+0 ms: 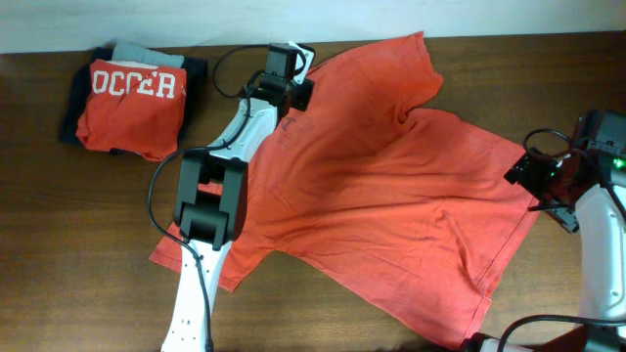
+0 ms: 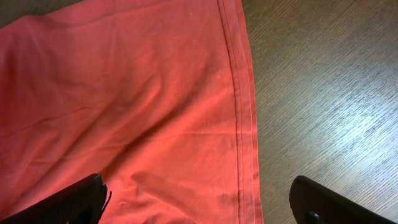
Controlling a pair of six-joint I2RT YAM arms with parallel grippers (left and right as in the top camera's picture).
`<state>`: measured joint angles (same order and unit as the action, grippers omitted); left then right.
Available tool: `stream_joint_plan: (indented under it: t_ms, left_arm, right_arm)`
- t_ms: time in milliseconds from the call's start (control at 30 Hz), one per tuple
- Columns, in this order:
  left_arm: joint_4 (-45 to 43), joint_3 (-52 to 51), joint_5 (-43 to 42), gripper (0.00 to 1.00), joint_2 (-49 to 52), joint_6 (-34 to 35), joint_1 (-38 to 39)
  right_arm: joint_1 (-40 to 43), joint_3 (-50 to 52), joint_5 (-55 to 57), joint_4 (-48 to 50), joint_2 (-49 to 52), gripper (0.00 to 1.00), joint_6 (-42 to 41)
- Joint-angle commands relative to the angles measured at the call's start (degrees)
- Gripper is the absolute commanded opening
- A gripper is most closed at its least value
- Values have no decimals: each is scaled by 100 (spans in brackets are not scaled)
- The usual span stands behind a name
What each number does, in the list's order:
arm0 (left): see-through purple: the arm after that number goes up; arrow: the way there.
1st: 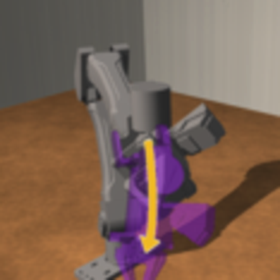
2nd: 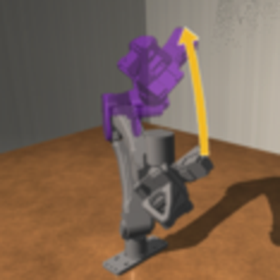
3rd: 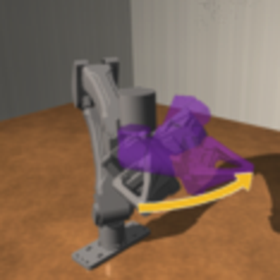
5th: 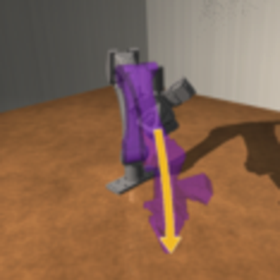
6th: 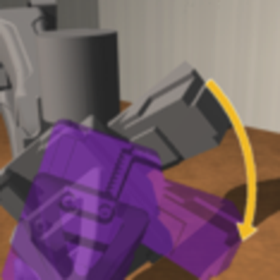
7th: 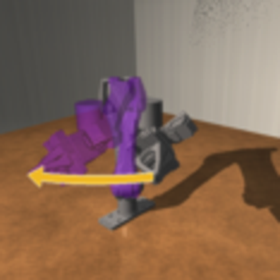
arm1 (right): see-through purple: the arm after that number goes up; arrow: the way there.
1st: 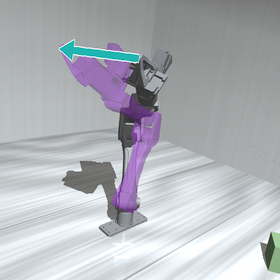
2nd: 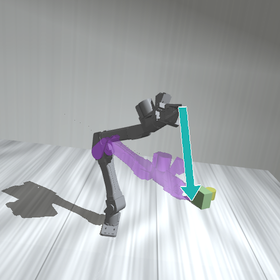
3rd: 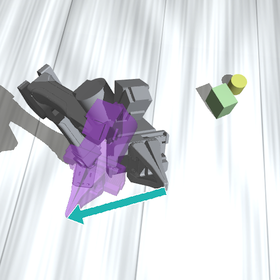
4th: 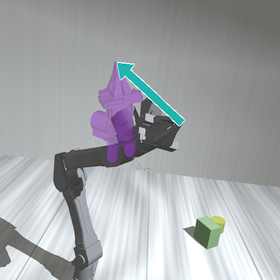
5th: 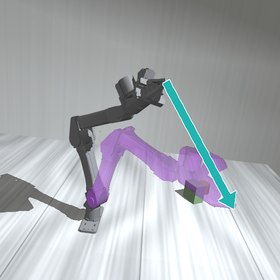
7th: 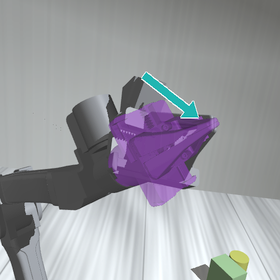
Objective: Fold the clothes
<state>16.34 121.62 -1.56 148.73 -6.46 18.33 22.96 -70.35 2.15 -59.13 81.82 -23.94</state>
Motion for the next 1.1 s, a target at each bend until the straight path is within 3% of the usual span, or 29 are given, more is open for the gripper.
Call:
stream_joint_plan:
  t_ms: [0,1067]
  left_arm:
    - [-92,31,57,0,118,-98,-55]
    - [-2,424,-181,0,319,-70,-48]
  right_arm:
    - [26,-96,96,2,2,99,-28]
    - [26,-96,96,2,2,99,-28]
